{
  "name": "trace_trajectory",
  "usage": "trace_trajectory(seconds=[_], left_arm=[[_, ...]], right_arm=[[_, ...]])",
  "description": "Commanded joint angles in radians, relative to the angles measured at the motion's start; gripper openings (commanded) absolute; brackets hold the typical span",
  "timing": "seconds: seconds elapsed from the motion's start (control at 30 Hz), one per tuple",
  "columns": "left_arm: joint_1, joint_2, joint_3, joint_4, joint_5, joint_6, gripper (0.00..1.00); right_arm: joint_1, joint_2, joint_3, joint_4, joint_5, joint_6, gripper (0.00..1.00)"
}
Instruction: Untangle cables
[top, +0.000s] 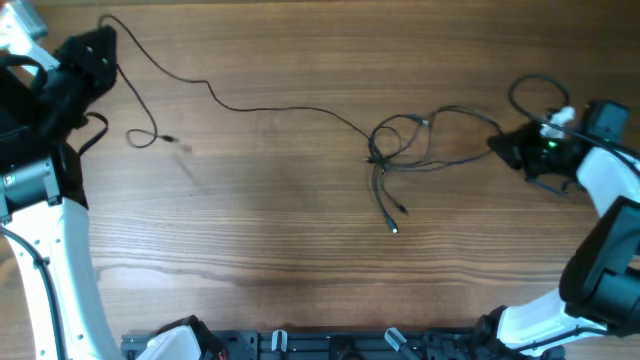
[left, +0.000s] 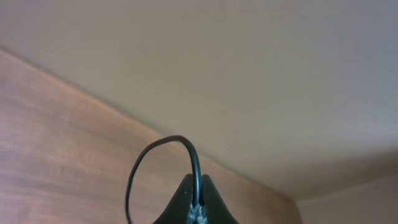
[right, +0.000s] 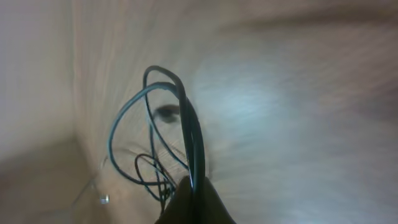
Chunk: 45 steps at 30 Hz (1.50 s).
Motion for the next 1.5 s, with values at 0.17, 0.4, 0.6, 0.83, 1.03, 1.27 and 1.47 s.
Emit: trace_trajectory(seconds=[0.17,0.4,0.6,0.83,1.03,1.27,1.47], left_arm=[[-0.011,0.003,0.007,-0.121,-0.087,0.022,0.04],[-0.011,0.009,0.007,-0.238,-0.094,0.039,0.04],[-0.038,0.019,0.007,-0.344,-0.109,0.136,0.04],[-0.097,0.069,0.007,-0.349,-0.110,0.151,0.04],[-0.143,0.094,0.007,-0.341,-0.110,0.151,0.04],[-0.158,0.094,0.007,-0.187,-0.113,0.207,0.04],[-0.148,0.051,0.007,0.120,-0.217,0.317,0.04]], right_arm=[[0.342,-0.031,-0.001,0.211,0.034,0.184,0.05],[0.607,-0.031,-0.001,0.251,0.475,0.256,0.05],[0.649,-0.031,-0.001,0.254,0.547,0.255,0.22],[0.645,-0.055,0.005,0.255,0.505,0.179,0.70],[0.642,-0.251,0.005,0.232,0.532,0.149,0.73],[0.642,-0.406,0.005,0.048,0.671,0.150,0.76],[0.643,-0.407,0.002,-0.142,0.705,0.089,0.83]])
